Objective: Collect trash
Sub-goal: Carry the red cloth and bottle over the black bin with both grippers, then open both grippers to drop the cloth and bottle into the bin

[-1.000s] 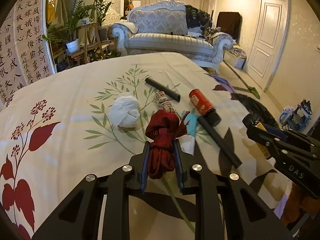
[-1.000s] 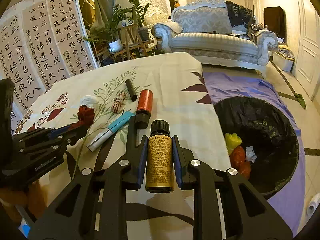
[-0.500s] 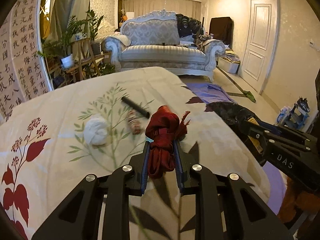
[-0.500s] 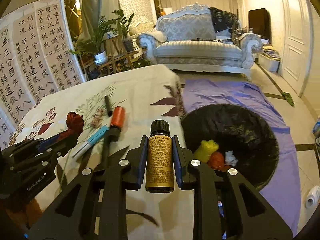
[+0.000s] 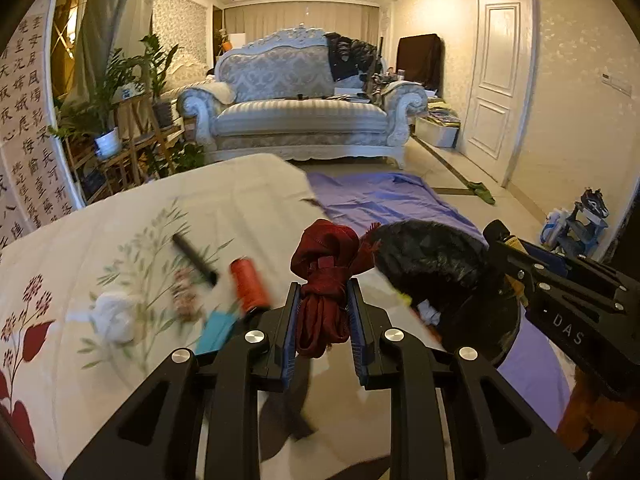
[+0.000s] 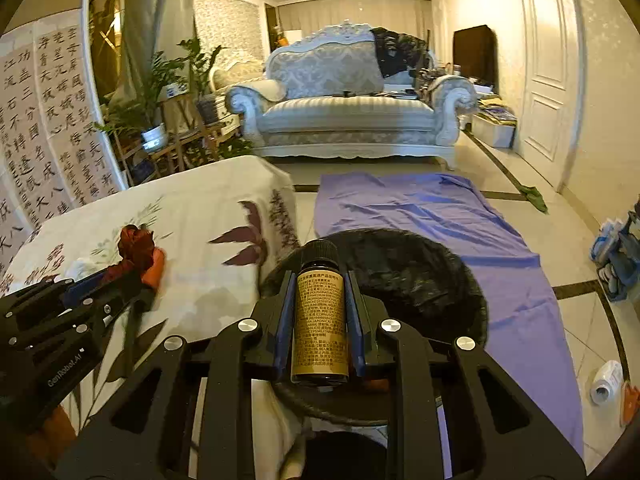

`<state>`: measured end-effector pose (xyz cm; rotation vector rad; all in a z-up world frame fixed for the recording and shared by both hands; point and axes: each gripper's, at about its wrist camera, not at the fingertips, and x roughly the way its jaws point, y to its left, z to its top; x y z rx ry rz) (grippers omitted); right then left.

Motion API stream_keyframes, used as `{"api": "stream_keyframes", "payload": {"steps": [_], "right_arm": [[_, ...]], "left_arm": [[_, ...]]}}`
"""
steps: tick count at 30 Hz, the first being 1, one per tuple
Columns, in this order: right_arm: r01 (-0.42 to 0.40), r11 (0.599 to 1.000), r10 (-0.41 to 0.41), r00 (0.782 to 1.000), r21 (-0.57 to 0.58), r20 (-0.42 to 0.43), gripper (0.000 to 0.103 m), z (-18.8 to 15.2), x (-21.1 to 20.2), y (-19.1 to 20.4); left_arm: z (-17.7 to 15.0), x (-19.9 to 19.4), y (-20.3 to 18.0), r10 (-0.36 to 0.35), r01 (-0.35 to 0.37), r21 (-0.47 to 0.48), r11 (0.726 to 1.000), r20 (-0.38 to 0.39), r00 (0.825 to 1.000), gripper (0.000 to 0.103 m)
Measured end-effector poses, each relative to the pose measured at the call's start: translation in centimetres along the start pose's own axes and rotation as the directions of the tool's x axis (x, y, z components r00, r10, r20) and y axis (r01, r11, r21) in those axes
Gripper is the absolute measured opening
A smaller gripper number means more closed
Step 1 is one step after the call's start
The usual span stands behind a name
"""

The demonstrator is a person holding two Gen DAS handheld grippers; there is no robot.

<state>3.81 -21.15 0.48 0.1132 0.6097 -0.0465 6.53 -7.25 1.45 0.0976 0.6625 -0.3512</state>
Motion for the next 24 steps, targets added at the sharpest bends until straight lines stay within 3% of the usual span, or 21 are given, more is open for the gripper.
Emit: {"api": "stream_keyframes", "payload": {"steps": [11,22,24], "right_arm": [[0.051,0.998,-0.052,0.999,0.035,0.003,0.023,0.5,2.0,-3.6],[0.070,0.995,-0.069,0.998,0.066,-0.014,0.025,1.1,4.6,-5.9],[0.080,0.995,-0.079,0.997,0.063,-0.014,0.035,1.0,4.7,-6.1]], "left_arm": [[2.0,3.2,-3.5,-0.031,0.032,0.056,0.998,-0.007,0.999,0.024],[2.7,7.1,-6.5,-0.039,0.046,0.110,0.993,-0.067,0.997,0.024],[2.7,7.4,-6.5,-0.042,0.051,0.115,0.992,-0.080,0.996,0.027]]}}
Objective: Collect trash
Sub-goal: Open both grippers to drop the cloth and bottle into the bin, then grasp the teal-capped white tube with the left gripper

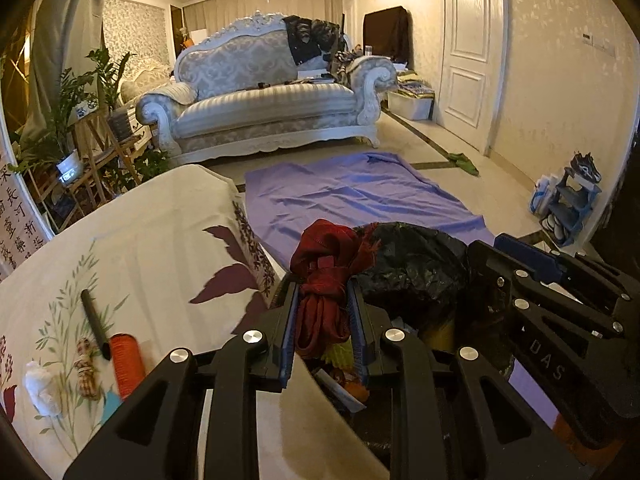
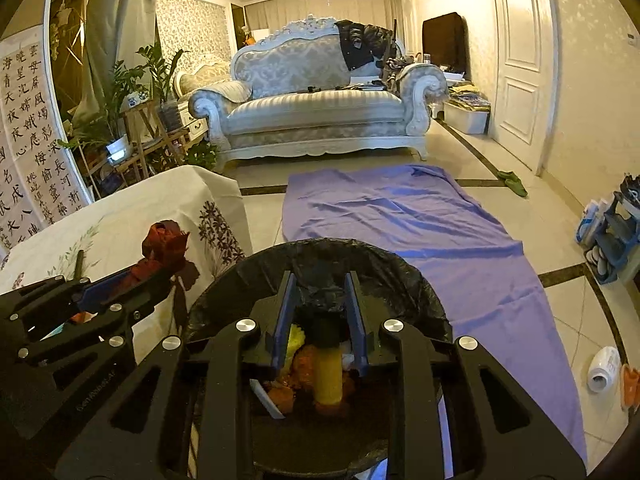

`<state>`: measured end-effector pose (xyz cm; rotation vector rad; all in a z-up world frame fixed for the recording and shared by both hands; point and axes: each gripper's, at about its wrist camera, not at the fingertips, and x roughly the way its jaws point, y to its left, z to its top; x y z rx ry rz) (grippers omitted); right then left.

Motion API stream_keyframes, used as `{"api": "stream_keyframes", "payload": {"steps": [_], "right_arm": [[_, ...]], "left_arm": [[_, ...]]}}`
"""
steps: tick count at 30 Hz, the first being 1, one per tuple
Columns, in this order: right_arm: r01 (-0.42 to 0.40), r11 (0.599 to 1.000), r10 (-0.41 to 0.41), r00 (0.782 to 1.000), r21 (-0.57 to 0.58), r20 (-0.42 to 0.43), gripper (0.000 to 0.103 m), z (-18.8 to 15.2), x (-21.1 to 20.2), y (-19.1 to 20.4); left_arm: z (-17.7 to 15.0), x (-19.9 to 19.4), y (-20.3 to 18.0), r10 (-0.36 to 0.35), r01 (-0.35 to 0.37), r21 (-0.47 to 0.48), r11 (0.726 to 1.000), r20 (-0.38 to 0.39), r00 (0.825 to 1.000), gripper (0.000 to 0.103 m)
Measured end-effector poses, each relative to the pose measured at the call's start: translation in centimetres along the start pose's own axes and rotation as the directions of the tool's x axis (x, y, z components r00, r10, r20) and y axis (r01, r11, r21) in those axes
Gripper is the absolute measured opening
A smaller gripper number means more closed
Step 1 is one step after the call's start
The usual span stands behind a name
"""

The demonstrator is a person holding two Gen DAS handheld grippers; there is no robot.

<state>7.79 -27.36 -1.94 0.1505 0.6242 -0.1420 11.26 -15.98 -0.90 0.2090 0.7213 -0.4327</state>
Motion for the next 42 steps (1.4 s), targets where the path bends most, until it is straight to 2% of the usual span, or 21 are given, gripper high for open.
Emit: {"api": "stream_keyframes", "payload": {"steps": [1,2,3,5,7,9,14,18,24,29,35,40,42], "right_arm": [[0.005,1.000,-0.005,1.000,0.000,0.002,0.039,0.0,0.0,0.0],[0.008,1.000,-0.009,1.000,0.006,0.011,0.045,-0.1,-0.1,-0.2],[0.011,1.000,-0.011,1.000,0.010,0.017,0.046,-0.1,-0.2,-0.3],[0.016,1.000,-0.016,1.000,0.015,0.020,0.047,-0.1,-0.4,-0.5],[0.024,0.999,-0.024,1.000,0.022,0.019,0.052,-0.2,-0.5,-0.7],[0.027,0.999,-0.027,0.999,0.027,0.020,0.064,-0.2,-0.7,-0.8],[0.049,0.998,-0.050,0.999,0.043,0.020,0.079,-0.6,-1.4,-0.5],[0.022,0.997,-0.022,1.000,0.077,-0.006,0.080,-0.9,-1.6,-0.2],[0.001,0.998,0.000,1.000,0.068,-0.013,0.082,-1.4,-2.5,1.8],[-0.014,1.000,0.015,0.999,0.015,-0.038,0.082,-1.7,-2.7,4.8],[-0.081,0.997,0.079,0.995,-0.017,-0.059,0.082,-2.1,-3.1,7.9],[-0.117,0.991,0.112,0.991,-0.057,-0.079,0.082,-2.5,-3.2,10.3],[-0.133,0.989,0.127,0.988,-0.064,-0.087,0.082,-2.7,-3.3,11.0]], "left_arm": [[0.0,0.1,0.0,0.002,-0.002,0.001,1.000,-0.005,1.000,0.029],[0.0,0.2,0.1,0.005,-0.005,-0.001,1.000,-0.007,1.000,0.036],[-0.1,0.2,0.1,0.009,-0.009,-0.005,1.000,-0.006,1.000,0.042],[-0.2,0.1,0.3,0.010,-0.010,-0.009,1.000,-0.006,1.000,0.043],[-0.3,0.0,0.5,0.011,-0.011,-0.014,1.000,-0.009,1.000,0.048],[-0.5,-0.5,0.9,0.015,-0.015,-0.026,1.000,0.000,1.000,0.058],[-0.7,-1.6,2.1,0.036,-0.036,-0.040,0.999,0.010,0.999,0.065],[-1.3,-2.7,3.5,0.062,-0.061,-0.056,0.997,0.012,0.998,0.068],[-2.9,-4.8,6.1,0.122,-0.121,-0.085,0.989,0.007,0.992,0.068],[-4.8,-6.3,8.9,0.171,-0.172,-0.122,0.978,-0.016,0.985,0.068],[-7.1,-6.7,11.6,0.237,-0.246,-0.135,0.960,-0.082,0.968,0.068],[-8.3,-6.2,13.0,0.220,-0.238,-0.147,0.960,-0.131,0.967,0.060],[-8.6,-5.7,13.2,0.201,-0.223,-0.144,0.964,-0.153,0.968,0.053]]}}
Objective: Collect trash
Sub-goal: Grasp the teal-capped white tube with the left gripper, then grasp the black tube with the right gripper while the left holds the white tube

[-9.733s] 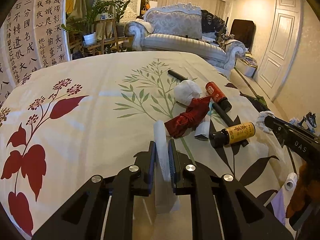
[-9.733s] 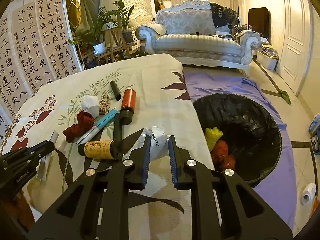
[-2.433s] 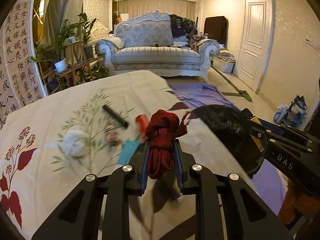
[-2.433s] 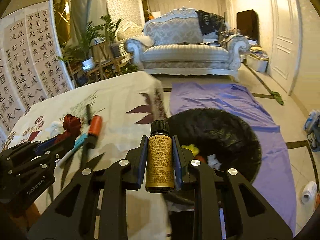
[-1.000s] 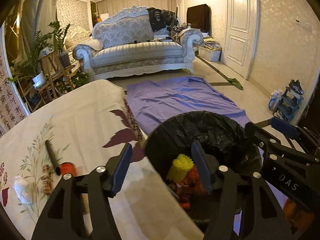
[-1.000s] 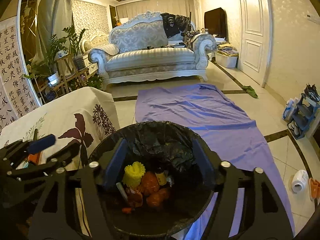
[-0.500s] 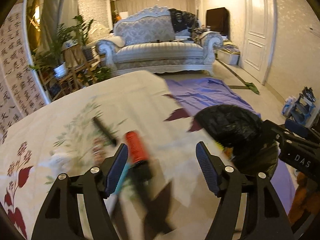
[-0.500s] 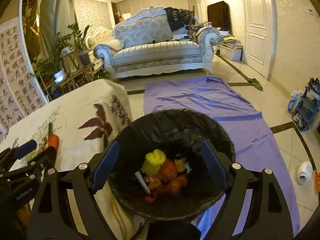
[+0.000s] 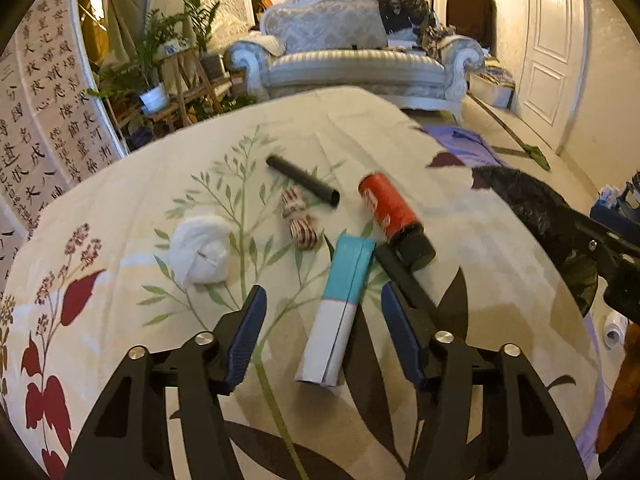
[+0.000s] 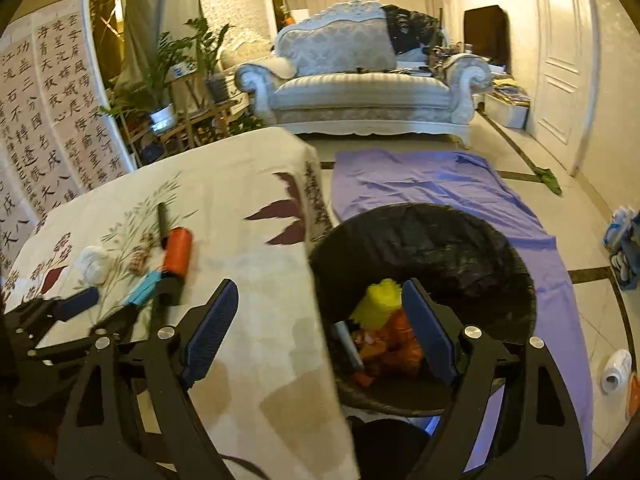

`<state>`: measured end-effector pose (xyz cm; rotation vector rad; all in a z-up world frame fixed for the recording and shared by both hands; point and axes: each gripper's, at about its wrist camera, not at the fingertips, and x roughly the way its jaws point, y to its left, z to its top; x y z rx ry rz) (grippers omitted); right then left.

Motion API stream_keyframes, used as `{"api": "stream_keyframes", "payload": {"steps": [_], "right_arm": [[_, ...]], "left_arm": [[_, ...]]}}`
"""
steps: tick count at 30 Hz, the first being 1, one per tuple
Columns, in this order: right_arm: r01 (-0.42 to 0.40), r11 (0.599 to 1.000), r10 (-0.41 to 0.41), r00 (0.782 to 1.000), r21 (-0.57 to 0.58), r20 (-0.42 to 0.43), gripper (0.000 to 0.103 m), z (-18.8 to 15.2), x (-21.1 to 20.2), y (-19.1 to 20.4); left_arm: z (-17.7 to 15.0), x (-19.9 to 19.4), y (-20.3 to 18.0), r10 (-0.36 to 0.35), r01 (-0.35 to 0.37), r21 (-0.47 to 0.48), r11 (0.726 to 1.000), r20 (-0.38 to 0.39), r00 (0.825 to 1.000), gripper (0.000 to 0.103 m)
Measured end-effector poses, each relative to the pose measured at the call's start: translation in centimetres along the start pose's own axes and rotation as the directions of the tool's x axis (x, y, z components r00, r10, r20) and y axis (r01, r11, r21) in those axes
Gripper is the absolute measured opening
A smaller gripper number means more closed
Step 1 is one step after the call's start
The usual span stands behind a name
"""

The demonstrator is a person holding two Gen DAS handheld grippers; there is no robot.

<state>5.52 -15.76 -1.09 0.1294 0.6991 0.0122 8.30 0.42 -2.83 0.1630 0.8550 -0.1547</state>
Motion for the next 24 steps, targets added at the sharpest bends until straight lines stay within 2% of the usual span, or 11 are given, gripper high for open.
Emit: {"api": "stream_keyframes", "payload": {"steps": [4,6,9,17,20,24], "right_arm": [[-0.015,1.000,0.014,1.000,-0.020,-0.012,0.082,-0.3,0.0,1.0],[-0.021,0.999,0.021,1.000,-0.026,-0.018,0.082,-0.3,0.1,1.4],[-0.035,0.999,0.034,0.999,-0.037,-0.025,0.082,-0.4,0.0,2.2],[-0.076,0.993,0.072,0.996,-0.085,-0.044,0.080,-0.7,0.0,4.9],[-0.088,0.990,0.082,0.995,-0.106,-0.060,0.070,-0.9,0.2,5.9],[-0.112,0.984,0.101,0.991,-0.135,-0.086,0.063,-1.3,0.5,7.3]], "left_arm": [[-0.2,0.4,0.1,-0.043,0.043,0.000,0.999,-0.015,0.999,0.037],[-0.3,0.2,-0.1,-0.044,0.045,0.017,0.999,-0.007,0.999,0.019],[-0.7,-0.3,-0.1,-0.071,0.071,0.025,0.997,0.011,0.997,0.017],[-1.8,-2.5,1.6,-0.060,0.061,-0.014,0.998,0.057,0.997,0.016],[-2.1,-3.0,2.6,-0.041,0.043,-0.034,0.998,0.063,0.997,0.016],[-2.6,-3.4,4.7,-0.005,0.011,-0.080,0.997,0.068,0.998,0.016]]}}
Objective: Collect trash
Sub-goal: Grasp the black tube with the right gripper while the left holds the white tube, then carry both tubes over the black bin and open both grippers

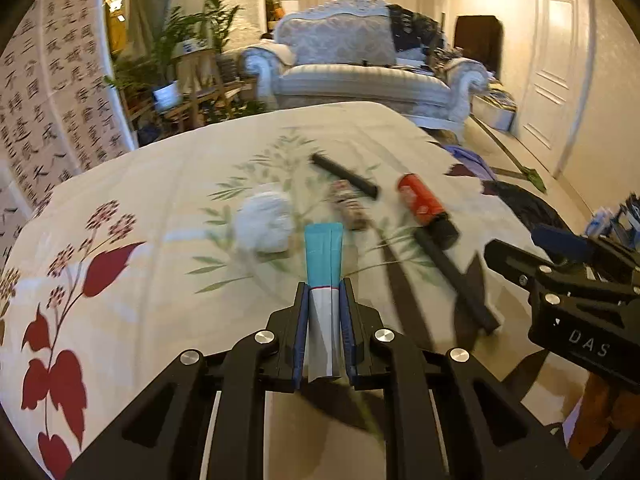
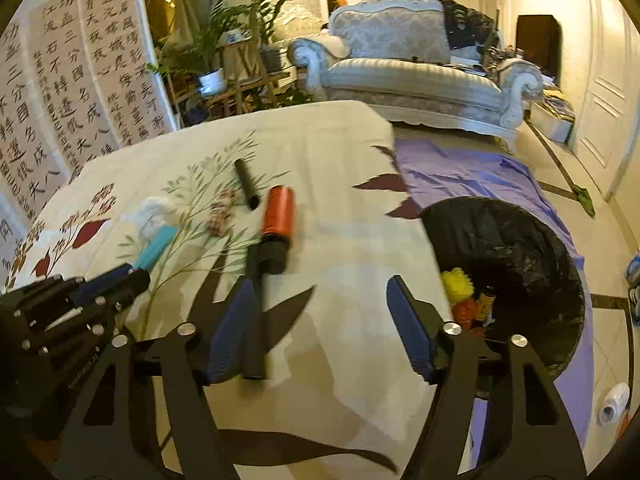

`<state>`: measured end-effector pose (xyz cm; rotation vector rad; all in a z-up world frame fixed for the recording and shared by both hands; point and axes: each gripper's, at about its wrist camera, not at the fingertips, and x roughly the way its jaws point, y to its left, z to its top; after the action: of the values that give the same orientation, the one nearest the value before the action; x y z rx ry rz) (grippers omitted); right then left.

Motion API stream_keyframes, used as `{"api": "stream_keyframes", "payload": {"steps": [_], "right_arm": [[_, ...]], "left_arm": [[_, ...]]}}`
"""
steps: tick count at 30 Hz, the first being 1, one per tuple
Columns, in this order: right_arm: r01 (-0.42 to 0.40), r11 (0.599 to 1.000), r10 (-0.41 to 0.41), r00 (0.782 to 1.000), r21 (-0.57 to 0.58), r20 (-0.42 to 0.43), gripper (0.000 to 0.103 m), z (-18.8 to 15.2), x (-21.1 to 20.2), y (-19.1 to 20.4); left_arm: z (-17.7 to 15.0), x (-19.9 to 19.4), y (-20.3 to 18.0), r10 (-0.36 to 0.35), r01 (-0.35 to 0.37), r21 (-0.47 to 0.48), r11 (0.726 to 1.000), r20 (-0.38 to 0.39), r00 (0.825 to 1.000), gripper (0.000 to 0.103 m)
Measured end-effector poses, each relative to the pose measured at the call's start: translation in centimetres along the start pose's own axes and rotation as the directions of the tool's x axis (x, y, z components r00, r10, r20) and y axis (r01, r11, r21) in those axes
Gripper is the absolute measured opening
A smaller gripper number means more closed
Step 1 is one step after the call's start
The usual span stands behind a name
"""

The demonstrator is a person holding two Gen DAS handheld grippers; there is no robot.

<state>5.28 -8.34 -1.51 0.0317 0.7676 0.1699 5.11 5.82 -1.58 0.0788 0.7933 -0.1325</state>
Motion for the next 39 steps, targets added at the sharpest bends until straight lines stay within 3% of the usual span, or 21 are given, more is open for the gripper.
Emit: {"api": "stream_keyframes", "payload": {"steps": [10,18,24,39], "right_arm": [[-0.038,0.997,0.034,0.997,-0.061,-0.071,0.043,-0.2,1.5,2.9],[-0.042,0.996,0.033,0.993,-0.079,-0.112,0.023,-0.6,2.3,3.7],[-0.040,0.995,0.029,0.993,-0.088,-0.113,0.014,-0.6,2.2,3.6],[-0.068,0.994,0.061,0.994,-0.085,-0.085,0.013,-1.0,1.0,3.5]], "left_arm": [[-0.7,0.0,3.4,0.038,-0.039,-0.060,0.997,-0.007,0.999,0.016],[-0.9,-0.3,4.0,0.033,-0.033,-0.072,0.997,-0.001,0.999,0.016],[-1.0,-0.4,4.0,0.032,-0.033,-0.074,0.997,-0.003,0.999,0.016],[-1.1,-0.5,4.1,0.037,-0.037,-0.081,0.996,0.006,0.999,0.016]]}}
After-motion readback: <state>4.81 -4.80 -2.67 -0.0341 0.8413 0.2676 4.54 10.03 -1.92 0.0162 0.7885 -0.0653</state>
